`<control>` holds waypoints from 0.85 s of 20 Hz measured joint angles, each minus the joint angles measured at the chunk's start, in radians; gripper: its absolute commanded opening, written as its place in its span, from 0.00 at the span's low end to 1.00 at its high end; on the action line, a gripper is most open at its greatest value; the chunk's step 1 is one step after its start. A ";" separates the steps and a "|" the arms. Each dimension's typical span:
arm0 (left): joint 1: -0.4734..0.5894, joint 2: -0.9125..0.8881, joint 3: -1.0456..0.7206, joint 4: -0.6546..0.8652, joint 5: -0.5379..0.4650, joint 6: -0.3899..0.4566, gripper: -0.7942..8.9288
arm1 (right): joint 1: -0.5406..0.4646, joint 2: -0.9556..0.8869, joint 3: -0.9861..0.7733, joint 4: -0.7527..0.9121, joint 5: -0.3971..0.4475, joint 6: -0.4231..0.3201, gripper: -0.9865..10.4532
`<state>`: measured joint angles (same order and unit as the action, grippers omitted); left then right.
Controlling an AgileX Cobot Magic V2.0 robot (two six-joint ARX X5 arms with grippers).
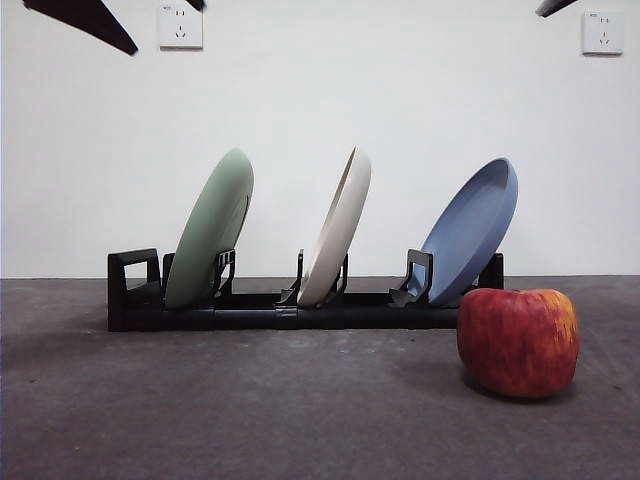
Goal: Take the green plate from the plate rack,put the plate on the table,take the apple from the table,put the apple in the plate
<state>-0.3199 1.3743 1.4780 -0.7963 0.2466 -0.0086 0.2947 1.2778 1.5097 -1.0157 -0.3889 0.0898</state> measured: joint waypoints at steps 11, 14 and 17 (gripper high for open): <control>-0.025 0.446 0.431 -0.095 -0.076 -0.011 0.60 | 0.005 0.000 0.000 -0.009 0.009 0.000 0.72; -0.025 0.499 0.454 -0.101 -0.077 -0.011 0.60 | 0.005 0.000 0.000 -0.010 0.024 0.000 0.72; -0.024 0.549 0.454 -0.128 -0.077 -0.011 0.60 | 0.005 0.000 0.000 -0.010 0.024 0.000 0.72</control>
<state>-0.3443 1.9236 1.9320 -0.9241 0.1699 -0.0193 0.3000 1.2778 1.5097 -1.0256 -0.3645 0.0895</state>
